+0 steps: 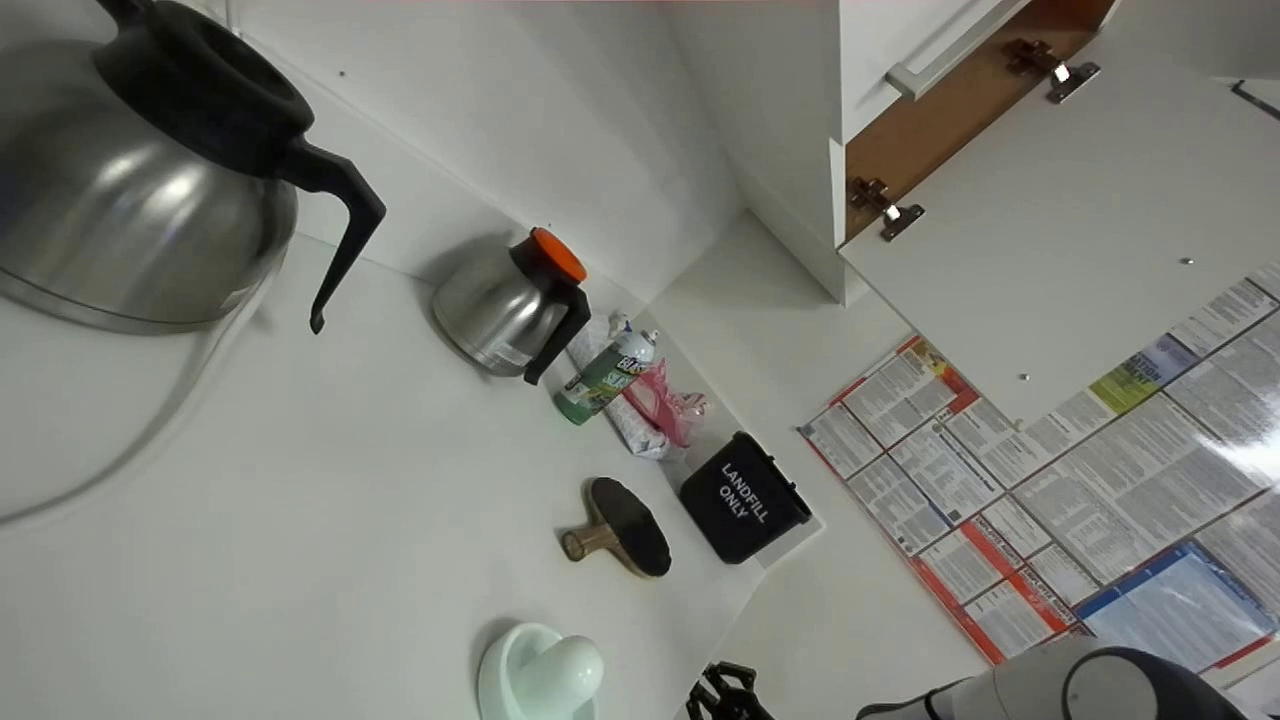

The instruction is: Open the topmost drawer and place the black paddle inside the drawer

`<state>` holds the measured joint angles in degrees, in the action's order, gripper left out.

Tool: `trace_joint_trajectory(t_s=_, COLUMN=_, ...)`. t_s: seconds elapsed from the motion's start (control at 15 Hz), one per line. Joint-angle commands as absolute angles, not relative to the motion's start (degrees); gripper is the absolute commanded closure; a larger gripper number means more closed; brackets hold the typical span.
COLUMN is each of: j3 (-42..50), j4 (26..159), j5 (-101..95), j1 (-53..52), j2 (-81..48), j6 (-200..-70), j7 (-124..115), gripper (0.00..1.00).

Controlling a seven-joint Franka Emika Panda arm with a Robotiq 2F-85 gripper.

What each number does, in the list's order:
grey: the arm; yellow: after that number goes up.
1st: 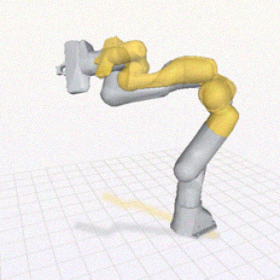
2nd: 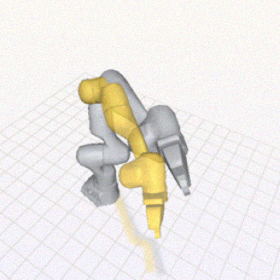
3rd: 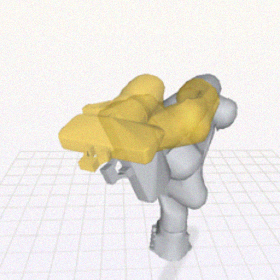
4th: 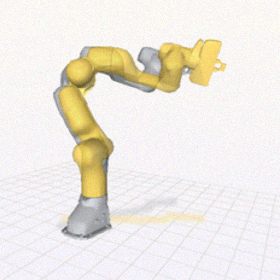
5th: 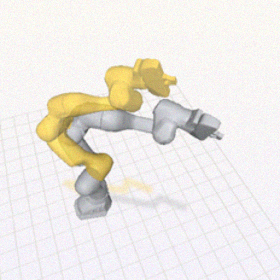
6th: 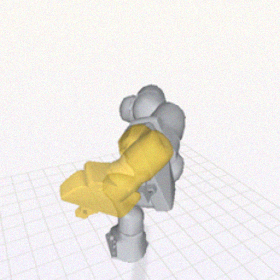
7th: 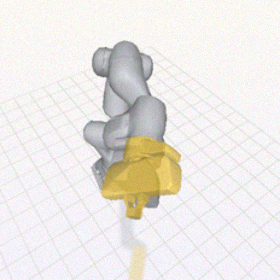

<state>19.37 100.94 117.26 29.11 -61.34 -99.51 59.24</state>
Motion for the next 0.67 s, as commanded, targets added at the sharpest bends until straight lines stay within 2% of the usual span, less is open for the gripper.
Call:
trace_joint_trajectory(t_s=0.0, j3=19.94, j4=101.20, j5=118.97, j1=34.02, j2=-63.99, j6=-93.47, j7=57.45, gripper=0.95)
trace_joint_trajectory(t_s=0.6, j3=23.85, j4=101.27, j5=116.11, j1=41.38, j2=-67.70, j6=-83.91, j7=57.21, gripper=0.95)
